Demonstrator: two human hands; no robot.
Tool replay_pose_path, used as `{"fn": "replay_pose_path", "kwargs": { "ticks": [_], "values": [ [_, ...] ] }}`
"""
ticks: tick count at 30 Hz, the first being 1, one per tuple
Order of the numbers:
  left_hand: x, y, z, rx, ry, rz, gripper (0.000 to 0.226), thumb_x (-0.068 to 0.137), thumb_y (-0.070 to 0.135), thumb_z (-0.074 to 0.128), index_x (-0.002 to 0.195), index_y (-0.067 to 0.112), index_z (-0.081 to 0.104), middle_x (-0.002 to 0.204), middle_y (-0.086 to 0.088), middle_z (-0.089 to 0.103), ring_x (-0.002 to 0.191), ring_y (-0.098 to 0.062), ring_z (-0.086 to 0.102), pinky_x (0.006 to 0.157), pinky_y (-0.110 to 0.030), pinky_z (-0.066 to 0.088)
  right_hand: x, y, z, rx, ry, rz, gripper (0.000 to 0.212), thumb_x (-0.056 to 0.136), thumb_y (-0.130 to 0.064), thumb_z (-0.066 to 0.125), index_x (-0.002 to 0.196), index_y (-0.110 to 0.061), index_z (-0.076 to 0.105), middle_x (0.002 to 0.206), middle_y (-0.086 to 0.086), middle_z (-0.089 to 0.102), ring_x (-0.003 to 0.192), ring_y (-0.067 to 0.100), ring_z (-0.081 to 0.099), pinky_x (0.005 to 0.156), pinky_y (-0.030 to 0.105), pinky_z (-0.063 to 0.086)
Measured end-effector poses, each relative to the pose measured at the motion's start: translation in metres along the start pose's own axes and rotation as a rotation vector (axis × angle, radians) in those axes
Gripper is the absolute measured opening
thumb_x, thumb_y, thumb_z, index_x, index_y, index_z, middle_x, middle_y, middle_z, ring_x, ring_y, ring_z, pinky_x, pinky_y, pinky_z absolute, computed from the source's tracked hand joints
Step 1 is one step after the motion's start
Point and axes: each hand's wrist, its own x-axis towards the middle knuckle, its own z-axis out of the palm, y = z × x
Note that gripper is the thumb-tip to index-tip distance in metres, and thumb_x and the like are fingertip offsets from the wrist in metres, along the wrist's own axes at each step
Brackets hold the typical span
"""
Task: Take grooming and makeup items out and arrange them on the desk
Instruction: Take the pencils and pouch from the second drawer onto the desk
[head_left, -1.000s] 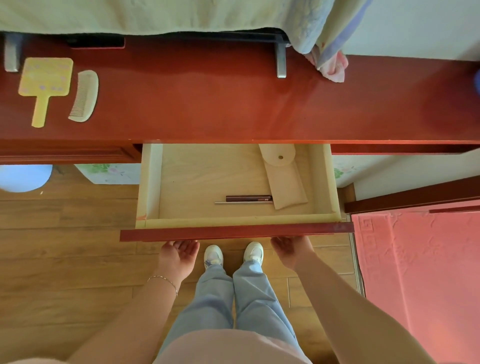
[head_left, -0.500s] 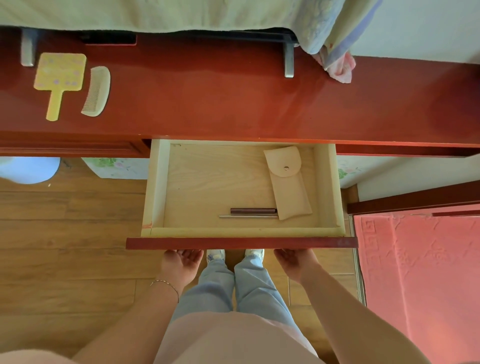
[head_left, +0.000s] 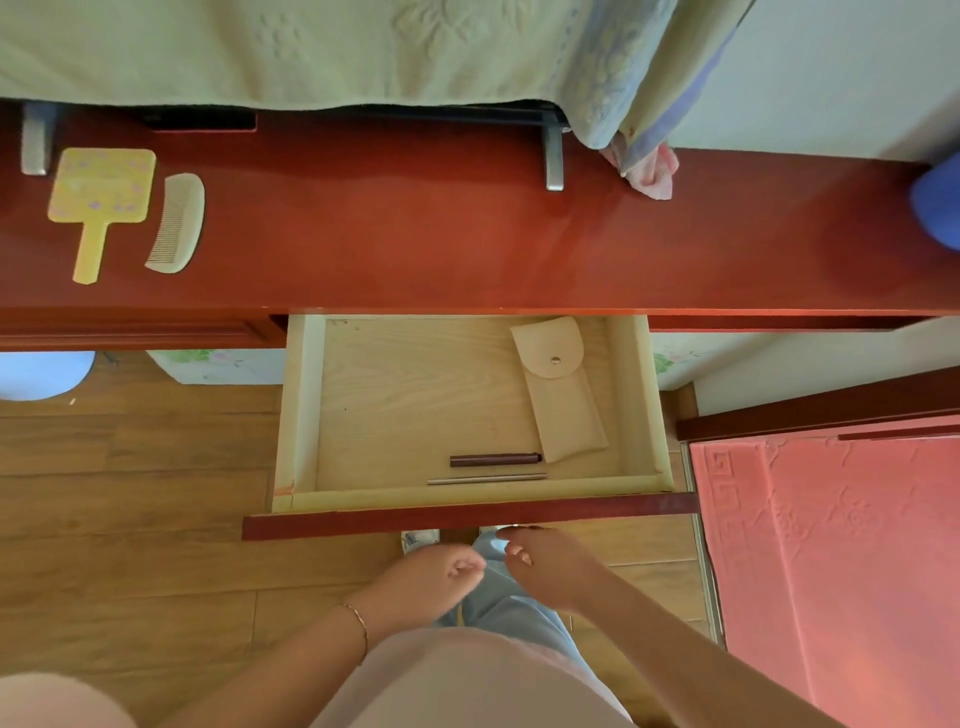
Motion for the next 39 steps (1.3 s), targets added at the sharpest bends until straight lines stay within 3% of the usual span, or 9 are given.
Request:
{"fn": "replay_pose_path", "kwargs": {
  "ticks": [1, 4, 7, 10, 14, 20, 26, 33, 39],
  "values": [
    [-0.001, 0.011, -0.004, -0.002, -0.012, 0.019, 0.024, 0.095, 0.035, 0.041, 0.101, 0.027, 0.063, 0.092, 0.011, 0.063, 0.082, 0.007, 0.053, 0.073, -0.006, 0.037, -0.01, -0.009, -0.009, -0.053, 0.012, -0.059, 0.039, 0.097, -0.023, 0.032, 0.131, -0.018, 0.05, 0.13, 0.001, 0.057, 0.114, 0.021, 0.053, 0.091, 0.029, 0.04],
    [-0.01, 0.048, -0.033, 0.004, -0.001, 0.124, 0.017, 0.095, 0.031, 0.045, 0.084, 0.026, 0.056, 0.058, 0.012, 0.047, 0.055, 0.004, 0.044, 0.054, -0.01, 0.031, -0.035, -0.03, -0.041, -0.121, 0.077, -0.164, 0.033, 0.095, -0.023, 0.033, 0.121, -0.022, 0.054, 0.113, 0.001, 0.064, 0.1, 0.021, 0.058, 0.076, 0.029, 0.042],
    [-0.004, 0.058, -0.061, 0.087, 0.137, 0.17, 0.022, 0.095, 0.035, 0.045, 0.104, 0.032, 0.065, 0.084, 0.028, 0.056, 0.071, 0.013, 0.051, 0.067, -0.004, 0.039, -0.037, -0.033, -0.07, -0.083, 0.209, -0.156, 0.034, 0.095, -0.027, 0.036, 0.126, -0.03, 0.052, 0.112, -0.005, 0.065, 0.096, 0.015, 0.061, 0.079, 0.028, 0.049],
    [0.016, 0.053, -0.085, 0.205, 0.27, 0.146, 0.026, 0.095, 0.033, 0.044, 0.114, 0.026, 0.061, 0.103, 0.017, 0.061, 0.085, 0.004, 0.054, 0.077, -0.01, 0.044, -0.015, -0.021, -0.086, -0.048, 0.292, -0.094, 0.031, 0.095, -0.028, 0.039, 0.123, -0.031, 0.053, 0.111, -0.007, 0.064, 0.096, 0.013, 0.06, 0.081, 0.03, 0.051],
    [0.049, 0.034, -0.098, 0.309, 0.327, 0.069, 0.024, 0.093, 0.024, 0.049, 0.113, 0.021, 0.062, 0.114, 0.007, 0.063, 0.095, -0.006, 0.058, 0.082, -0.018, 0.045, 0.021, -0.009, -0.087, -0.125, 0.252, 0.001, 0.029, 0.094, -0.023, 0.038, 0.117, -0.028, 0.056, 0.113, -0.002, 0.062, 0.094, 0.018, 0.06, 0.079, 0.034, 0.053],
    [0.072, 0.018, -0.094, 0.392, 0.213, -0.049, 0.02, 0.088, 0.02, 0.055, 0.106, 0.018, 0.065, 0.109, 0.002, 0.065, 0.093, -0.015, 0.06, 0.082, -0.027, 0.049, 0.061, -0.009, -0.078, -0.264, 0.192, -0.007, 0.029, 0.092, -0.016, 0.045, 0.117, -0.022, 0.058, 0.113, 0.004, 0.061, 0.1, 0.024, 0.057, 0.082, 0.037, 0.051],
    [0.082, 0.015, -0.087, 0.443, 0.126, -0.103, 0.02, 0.09, 0.021, 0.054, 0.107, 0.017, 0.062, 0.107, 0.0, 0.064, 0.091, -0.019, 0.06, 0.071, -0.024, 0.044, 0.088, -0.009, -0.074, -0.331, 0.104, 0.017, 0.034, 0.092, -0.015, 0.047, 0.124, -0.022, 0.054, 0.117, 0.005, 0.058, 0.102, 0.026, 0.056, 0.084, 0.037, 0.05],
    [0.084, 0.01, -0.092, 0.451, 0.046, -0.188, 0.02, 0.086, 0.024, 0.06, 0.105, 0.017, 0.059, 0.099, -0.003, 0.063, 0.077, -0.017, 0.051, 0.064, -0.025, 0.038, 0.101, -0.009, -0.073, -0.358, 0.04, 0.024, 0.03, 0.09, -0.013, 0.047, 0.114, -0.024, 0.061, 0.114, 0.005, 0.062, 0.099, 0.027, 0.059, 0.085, 0.039, 0.051],
    [0.087, 0.006, -0.093, 0.434, 0.019, -0.229, 0.017, 0.084, 0.019, 0.06, 0.1, 0.015, 0.059, 0.101, -0.005, 0.063, 0.084, -0.021, 0.055, 0.067, -0.026, 0.042, 0.1, -0.007, -0.073, -0.372, -0.018, 0.024, 0.023, 0.088, -0.014, 0.051, 0.105, -0.013, 0.066, 0.104, 0.007, 0.066, 0.093, 0.026, 0.062, 0.083, 0.039, 0.053]
  ]
}}
